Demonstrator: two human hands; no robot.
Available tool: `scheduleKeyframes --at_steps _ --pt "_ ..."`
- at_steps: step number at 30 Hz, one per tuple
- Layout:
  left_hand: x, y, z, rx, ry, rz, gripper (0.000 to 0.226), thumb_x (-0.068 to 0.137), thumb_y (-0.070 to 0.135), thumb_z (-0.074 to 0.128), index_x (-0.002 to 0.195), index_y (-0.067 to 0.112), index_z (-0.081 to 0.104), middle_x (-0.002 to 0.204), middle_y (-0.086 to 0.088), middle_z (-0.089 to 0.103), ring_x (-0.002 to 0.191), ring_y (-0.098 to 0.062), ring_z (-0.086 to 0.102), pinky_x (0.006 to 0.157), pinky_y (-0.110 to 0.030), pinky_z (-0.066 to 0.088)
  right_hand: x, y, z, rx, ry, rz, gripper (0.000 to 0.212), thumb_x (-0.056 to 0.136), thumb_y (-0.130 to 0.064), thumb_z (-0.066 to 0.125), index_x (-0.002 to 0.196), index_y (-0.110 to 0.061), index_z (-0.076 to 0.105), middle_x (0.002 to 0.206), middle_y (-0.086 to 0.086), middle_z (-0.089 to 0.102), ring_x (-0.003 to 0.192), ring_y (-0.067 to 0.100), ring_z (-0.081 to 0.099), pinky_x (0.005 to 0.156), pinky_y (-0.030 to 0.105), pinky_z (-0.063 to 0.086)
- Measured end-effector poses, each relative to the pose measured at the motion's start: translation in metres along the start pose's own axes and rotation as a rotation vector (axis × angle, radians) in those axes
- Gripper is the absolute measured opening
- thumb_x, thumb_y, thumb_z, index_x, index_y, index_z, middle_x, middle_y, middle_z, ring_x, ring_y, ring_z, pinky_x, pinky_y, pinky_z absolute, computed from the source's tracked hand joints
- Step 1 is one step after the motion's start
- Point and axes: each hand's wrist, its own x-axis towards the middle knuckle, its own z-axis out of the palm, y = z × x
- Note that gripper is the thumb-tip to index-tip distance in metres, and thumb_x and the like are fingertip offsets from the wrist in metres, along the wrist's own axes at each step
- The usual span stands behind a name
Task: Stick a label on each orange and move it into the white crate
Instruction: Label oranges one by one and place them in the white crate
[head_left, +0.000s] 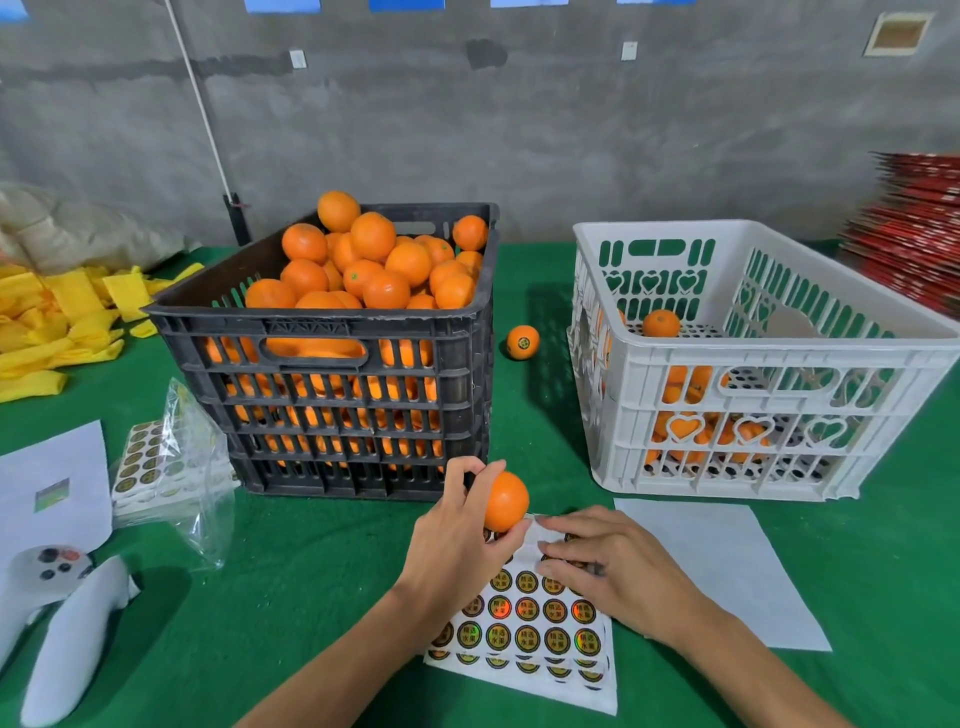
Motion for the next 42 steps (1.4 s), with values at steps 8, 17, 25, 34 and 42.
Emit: scheduleKeyframes --at_steps 8,17,25,34,42 --pt "0.000 0.001 -0.003 -0.017 -0.026 -0.008 0.066 0.091 0.065 0.062 0.144 0.033 0.042 0.136 0.011 0.029 0.079 -0.006 0.061 0.061 -0.019 0.053 -0.001 -0.007 0.004 0.007 0.164 -0.042 0.028 0.100 -0.046 0.059 0.111 -0.031 0.080 0.123 -0.021 0.070 0.114 -0.001 0.060 0.101 0.029 0.049" --pt "0.036 0.035 -0.034 -0.103 0.054 0.091 0.065 0.088 0.065 0.059 0.144 0.032 0.048 0.135 0.015 0.032 0.086 -0.009 0.065 0.068 -0.024 0.058 0.047 -0.046 -0.031 0.053 0.754 0.176 0.016 0.099 -0.028 0.065 0.106 -0.022 0.078 0.106 -0.014 0.073 0.097 0.004 0.066 0.082 0.035 0.058" --pt "0.108 0.087 -0.084 -0.143 0.222 0.224 0.058 0.091 0.017 0.067 0.146 0.022 0.049 0.137 0.006 0.035 0.088 -0.024 0.066 0.071 -0.043 0.059 0.079 -0.088 -0.098 0.031 0.833 0.061 0.037 0.100 -0.034 0.064 0.134 -0.022 0.068 0.137 -0.008 0.065 0.128 0.006 0.057 0.112 0.022 0.041" --pt "0.197 0.177 -0.095 -0.203 0.164 0.441 0.040 0.102 0.017 0.049 0.142 0.016 0.053 0.141 -0.001 0.054 0.122 -0.024 0.057 0.099 -0.047 0.051 0.094 -0.072 -0.187 -0.107 0.961 0.303 0.041 0.102 -0.012 0.058 0.142 -0.007 0.060 0.144 0.009 0.060 0.139 0.024 0.050 0.121 0.042 0.034" --pt "0.233 0.118 -0.140 0.211 0.109 0.201 0.031 0.096 0.040 0.063 0.122 0.022 0.065 0.119 0.002 0.070 0.108 -0.024 0.066 0.077 -0.036 0.052 0.102 -0.067 -0.169 0.057 0.793 0.161 0.032 0.102 -0.022 0.059 0.132 -0.013 0.068 0.136 -0.001 0.066 0.130 0.015 0.056 0.115 0.030 0.038"
